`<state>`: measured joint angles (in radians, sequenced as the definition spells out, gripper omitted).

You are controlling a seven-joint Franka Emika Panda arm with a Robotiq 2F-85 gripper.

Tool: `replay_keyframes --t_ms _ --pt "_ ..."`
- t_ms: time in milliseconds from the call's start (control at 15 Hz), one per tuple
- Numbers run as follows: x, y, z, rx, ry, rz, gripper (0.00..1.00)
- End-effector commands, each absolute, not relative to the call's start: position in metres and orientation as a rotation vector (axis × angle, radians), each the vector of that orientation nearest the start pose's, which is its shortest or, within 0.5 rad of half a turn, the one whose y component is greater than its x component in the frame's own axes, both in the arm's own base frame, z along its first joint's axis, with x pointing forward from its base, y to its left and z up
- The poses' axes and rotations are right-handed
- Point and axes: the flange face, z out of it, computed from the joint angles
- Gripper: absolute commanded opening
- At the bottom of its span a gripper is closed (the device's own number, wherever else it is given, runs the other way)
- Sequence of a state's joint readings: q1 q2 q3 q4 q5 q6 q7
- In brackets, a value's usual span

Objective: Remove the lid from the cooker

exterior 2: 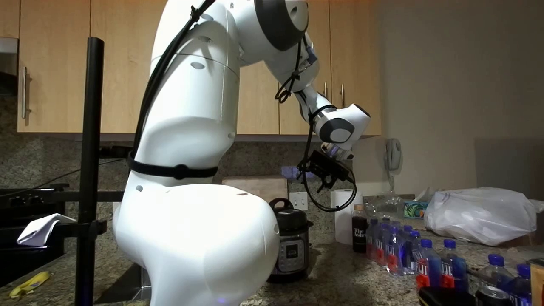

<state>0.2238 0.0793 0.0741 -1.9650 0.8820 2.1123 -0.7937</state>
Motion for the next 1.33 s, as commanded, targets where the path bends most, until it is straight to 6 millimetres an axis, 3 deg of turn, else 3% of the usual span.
replay_keyframes --t_ms 0,467,1000,1267 --pt "0.553 0.222 0.441 -2.267 -0.771 -0.286 1.0" --pt "0.543 0.286 0.406 -2.15 -0.8 -0.179 1.0" --pt "0.56 0.342 0.378 -2.07 -0.71 -0.109 1.0" --pt "0.566 0.36 0.362 -2.079 -0.66 -0.041 1.0"
